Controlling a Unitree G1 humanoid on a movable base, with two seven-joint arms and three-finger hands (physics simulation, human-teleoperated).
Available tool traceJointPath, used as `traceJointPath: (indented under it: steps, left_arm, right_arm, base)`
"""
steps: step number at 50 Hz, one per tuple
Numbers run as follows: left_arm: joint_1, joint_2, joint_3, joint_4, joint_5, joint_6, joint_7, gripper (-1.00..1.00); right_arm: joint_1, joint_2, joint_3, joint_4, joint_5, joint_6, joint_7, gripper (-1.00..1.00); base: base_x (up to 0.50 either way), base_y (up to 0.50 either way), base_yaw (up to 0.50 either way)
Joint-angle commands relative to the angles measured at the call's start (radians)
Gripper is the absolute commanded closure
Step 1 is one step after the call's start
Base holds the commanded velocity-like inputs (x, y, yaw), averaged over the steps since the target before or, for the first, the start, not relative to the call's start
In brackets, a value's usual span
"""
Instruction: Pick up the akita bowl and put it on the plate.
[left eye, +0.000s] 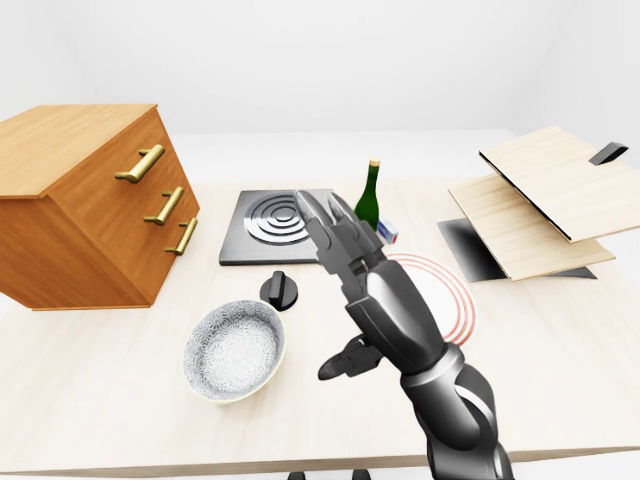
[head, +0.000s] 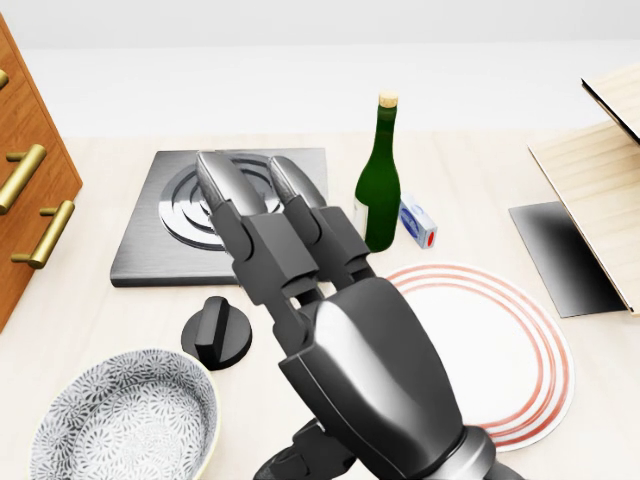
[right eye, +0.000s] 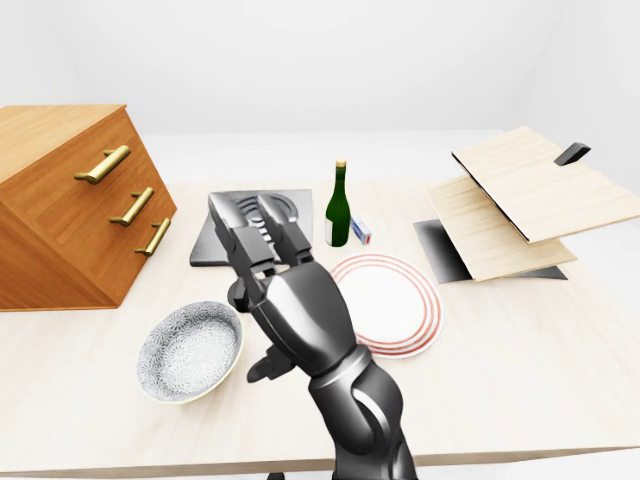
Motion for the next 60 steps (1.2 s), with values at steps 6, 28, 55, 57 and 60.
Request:
traceJointPath:
  steps: [6,28,55,57,60]
  left_arm:
    - [0.002,-0.001,0.001,0.001,-0.002,0.000,0.001,-1.00]
    - [0.002,0.001,0.004,-0.009,-0.003,0.000,0.002,-1.00]
    - [0.005,-0.002,0.004,-0.009,-0.006,0.000,0.000,-1.00]
    - [0.003,-0.002,0.004,-0.009,-0.005,0.000,0.000,-1.00]
    - [0.003,-0.004,0.003,-0.005,-0.004,0.000,-0.001,-1.00]
  right_arm:
    - [0.003,0.034,0.060,-0.006,-0.171,0.000,0.089,-1.00]
    - [0.021,0.063,0.120,0.052,-0.293,0.000,0.113,-1.00]
    - [-0.030,0.138,0.187,0.174,-0.451,0.000,0.231,-1.00]
    - [-0.034,0.142,0.193,0.186,-0.461,0.000,0.245,-1.00]
    - [-0.034,0.142,0.197,0.204,-0.464,0.000,0.249,-1.00]
  base:
    - [0.00,0.00,0.00]
    - [0.00,0.00,0.00]
    - [0.00,0.00,0.00]
    - [0.00,0.00,0.00]
    - [0.00,0.00,0.00]
